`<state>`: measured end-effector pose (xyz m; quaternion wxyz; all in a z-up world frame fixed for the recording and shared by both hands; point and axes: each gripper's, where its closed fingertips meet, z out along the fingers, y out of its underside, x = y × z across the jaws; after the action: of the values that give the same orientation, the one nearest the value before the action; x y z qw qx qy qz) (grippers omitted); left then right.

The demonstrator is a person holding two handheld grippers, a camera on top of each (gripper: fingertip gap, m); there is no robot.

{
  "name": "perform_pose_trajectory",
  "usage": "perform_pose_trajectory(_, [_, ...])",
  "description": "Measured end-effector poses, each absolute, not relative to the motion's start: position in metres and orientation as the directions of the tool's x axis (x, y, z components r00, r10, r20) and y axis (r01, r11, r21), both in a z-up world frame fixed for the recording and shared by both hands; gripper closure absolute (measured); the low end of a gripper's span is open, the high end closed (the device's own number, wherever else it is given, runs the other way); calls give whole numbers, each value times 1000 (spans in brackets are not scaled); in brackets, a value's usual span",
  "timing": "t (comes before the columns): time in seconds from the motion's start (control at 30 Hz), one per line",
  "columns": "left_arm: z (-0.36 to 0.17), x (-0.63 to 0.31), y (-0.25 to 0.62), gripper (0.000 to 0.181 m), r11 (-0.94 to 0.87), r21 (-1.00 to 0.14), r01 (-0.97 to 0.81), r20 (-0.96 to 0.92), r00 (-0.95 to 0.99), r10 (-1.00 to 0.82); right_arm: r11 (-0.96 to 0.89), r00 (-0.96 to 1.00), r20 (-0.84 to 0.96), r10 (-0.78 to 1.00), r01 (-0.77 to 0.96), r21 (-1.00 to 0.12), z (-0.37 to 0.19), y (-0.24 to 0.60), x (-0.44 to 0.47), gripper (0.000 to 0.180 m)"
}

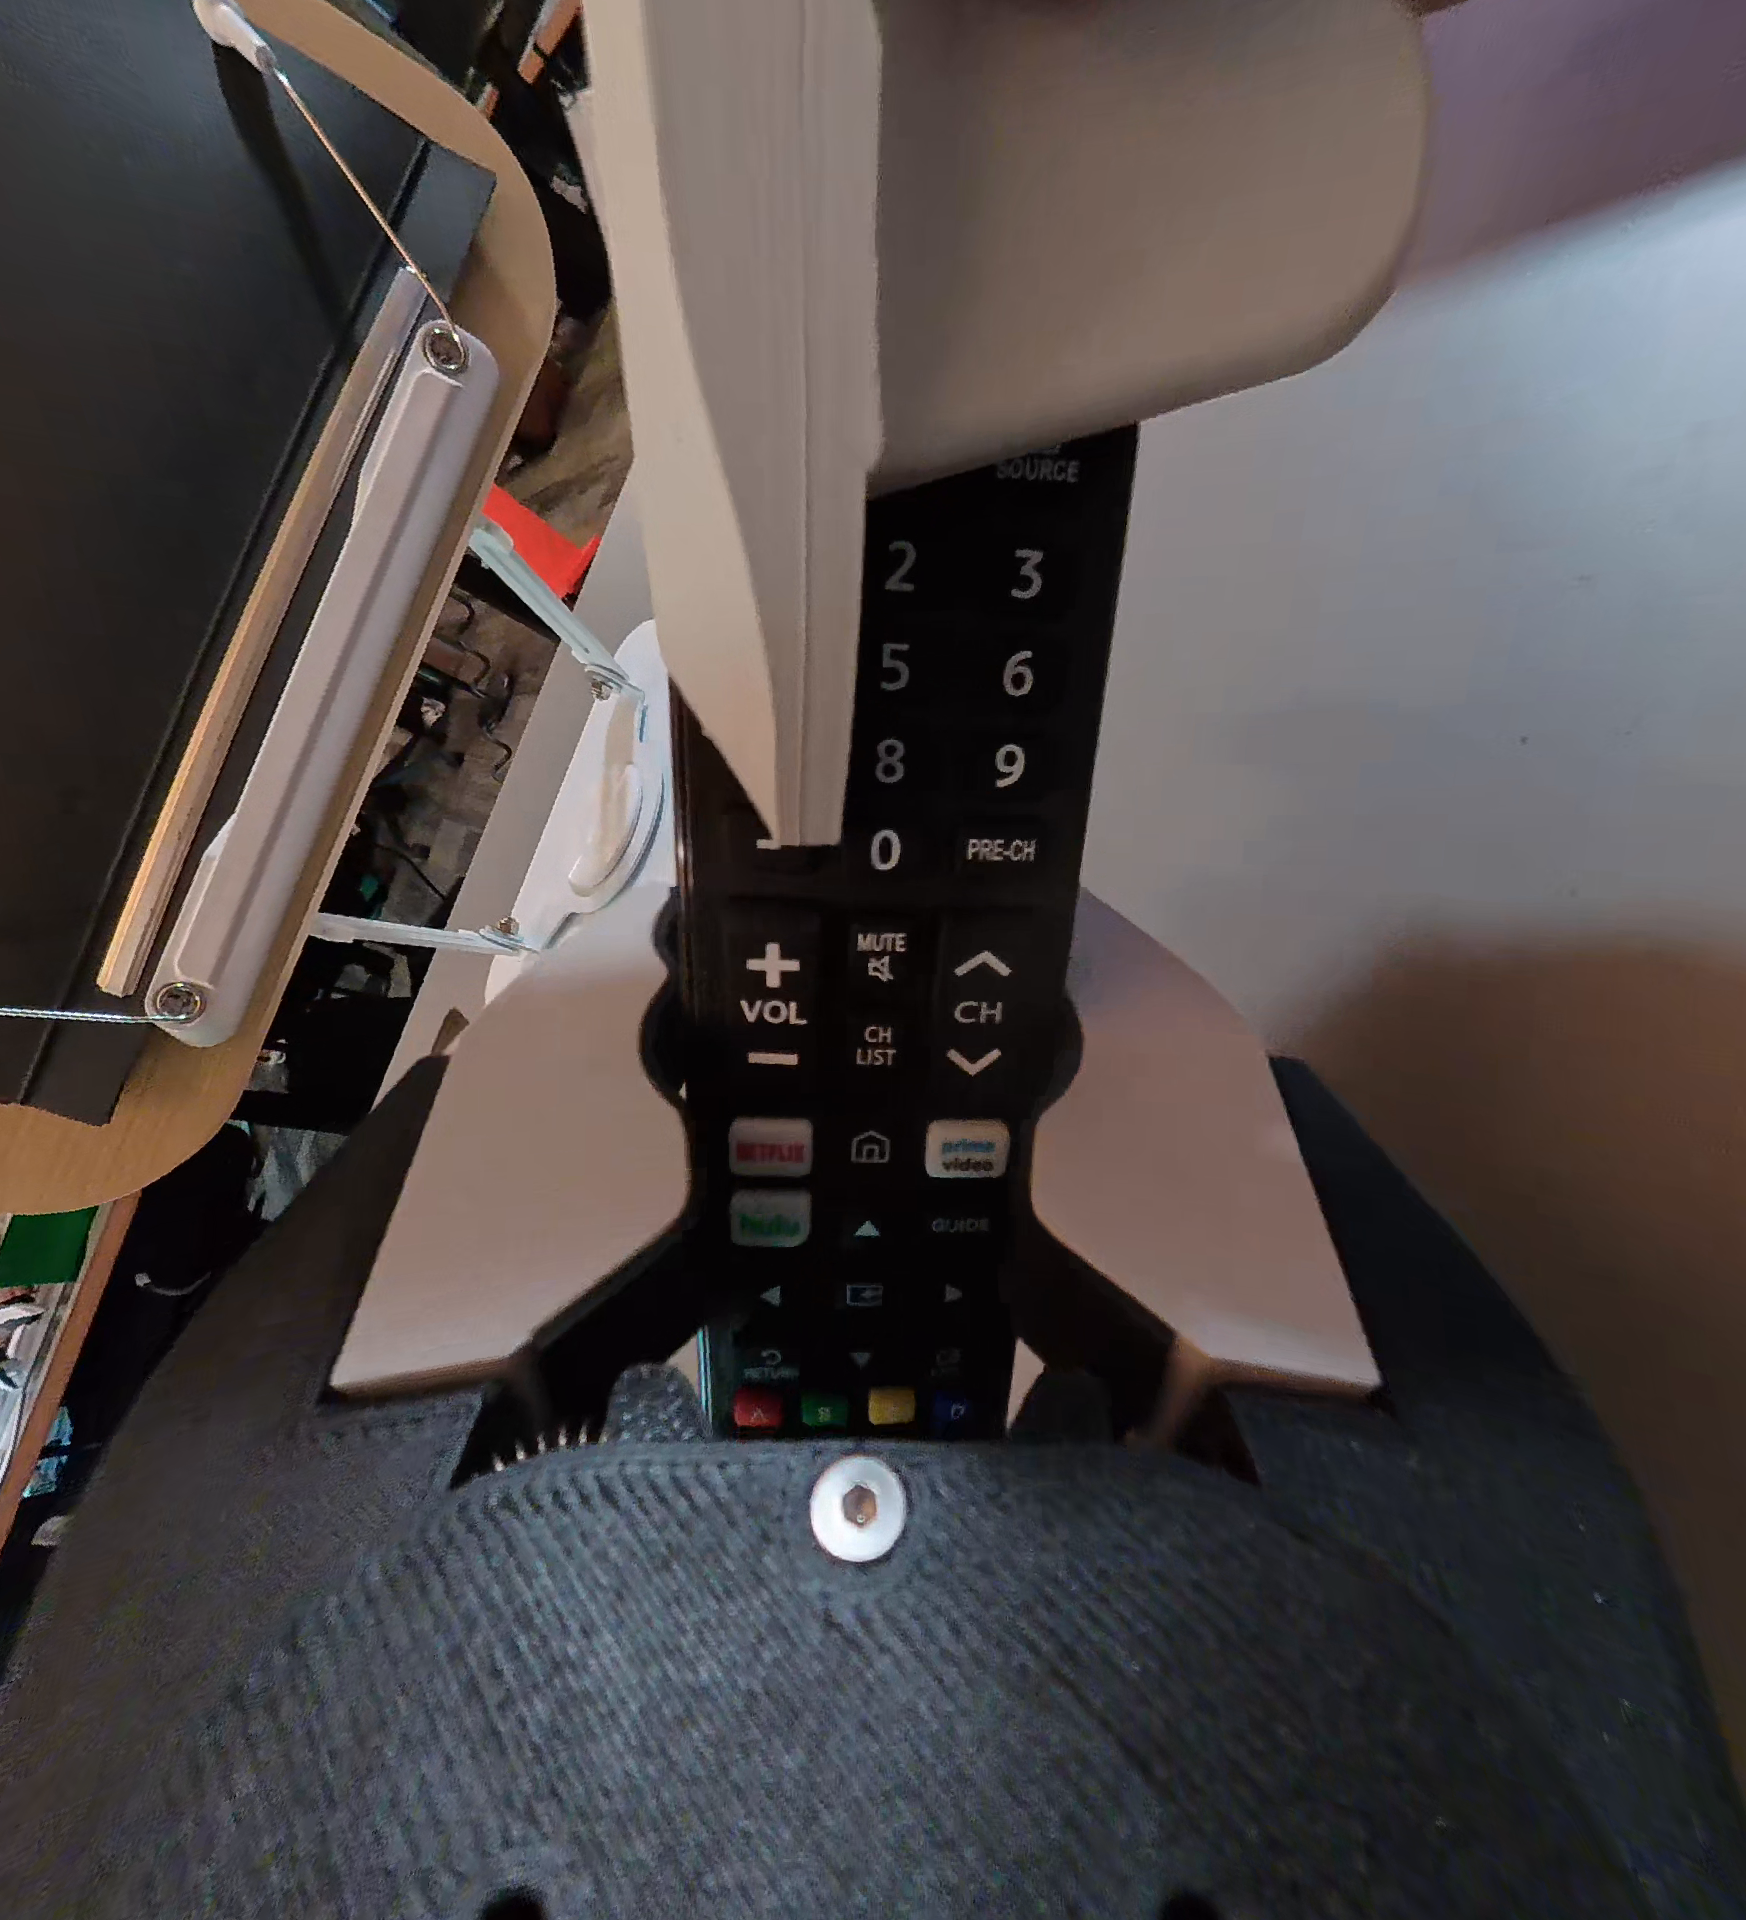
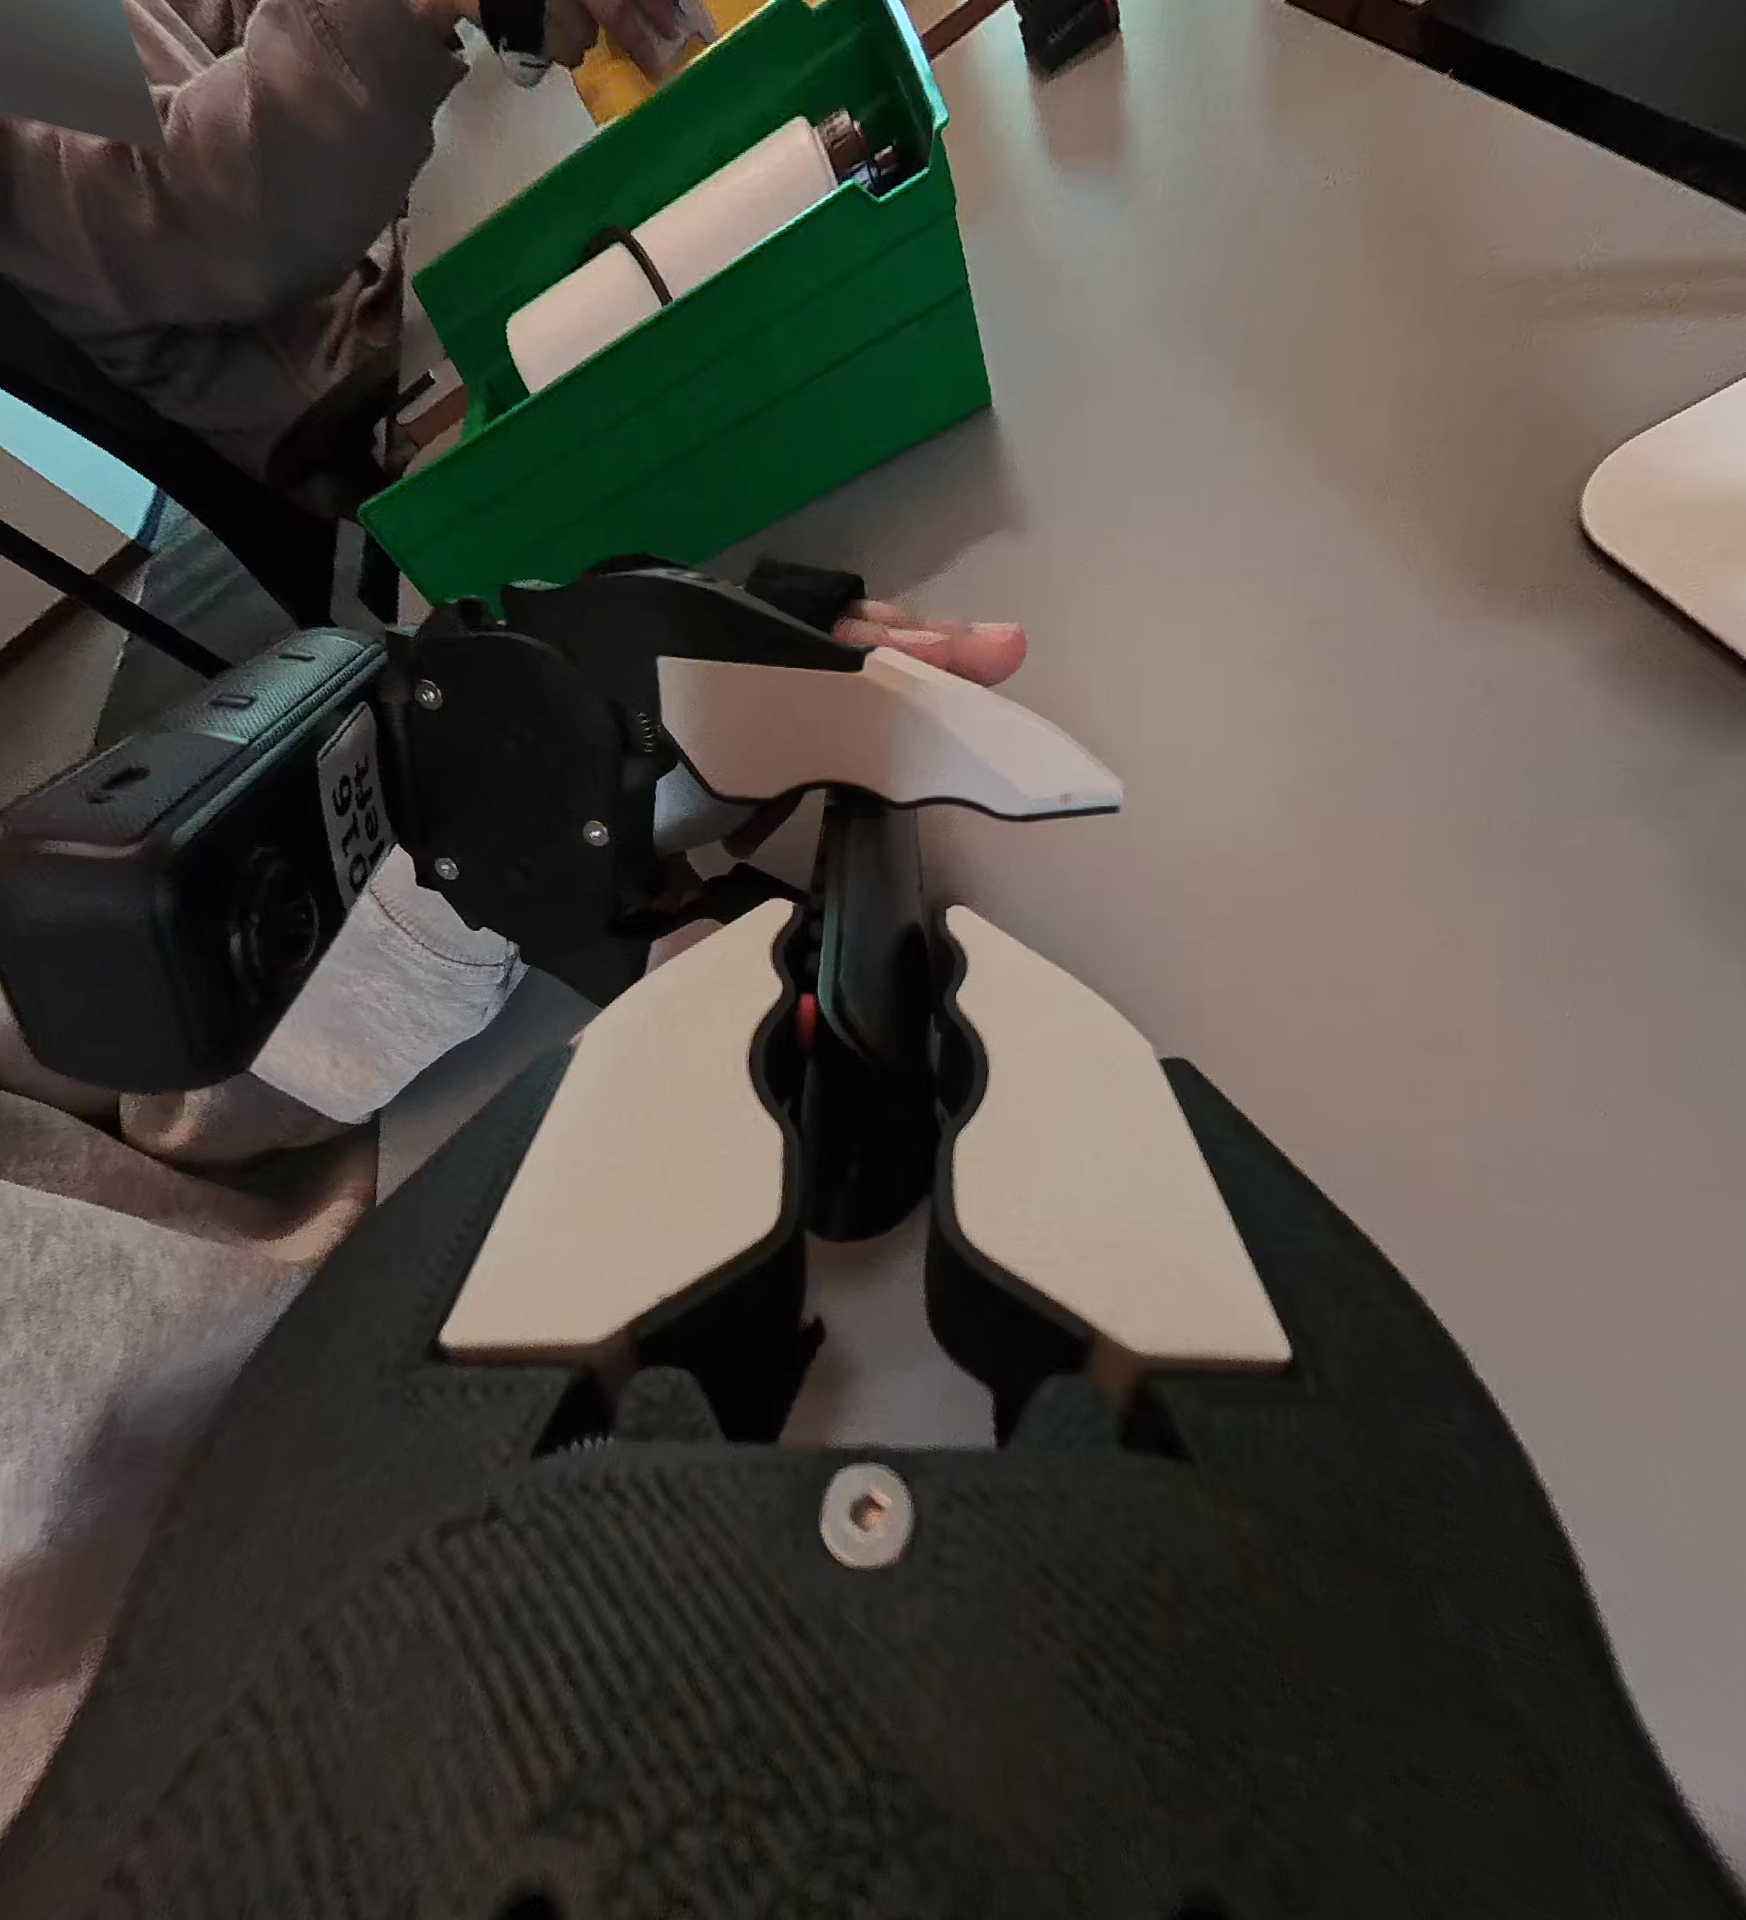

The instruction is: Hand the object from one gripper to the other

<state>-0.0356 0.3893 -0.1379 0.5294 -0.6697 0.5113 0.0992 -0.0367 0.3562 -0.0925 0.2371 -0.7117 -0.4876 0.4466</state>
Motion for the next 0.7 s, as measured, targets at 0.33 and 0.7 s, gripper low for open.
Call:
perform_pose_trajectory(0.33, [-126, -37, 390, 118, 91, -645, -759, -665, 498, -556, -387, 85, -383, 920, 361, -849, -62, 355, -40, 143])
perform_pose_trajectory(0.7, [-92, -30, 382, 118, 10, -937, -350, -255, 664, -703, -134, 62, -152, 986, -228, -964, 35, 382, 4, 106])
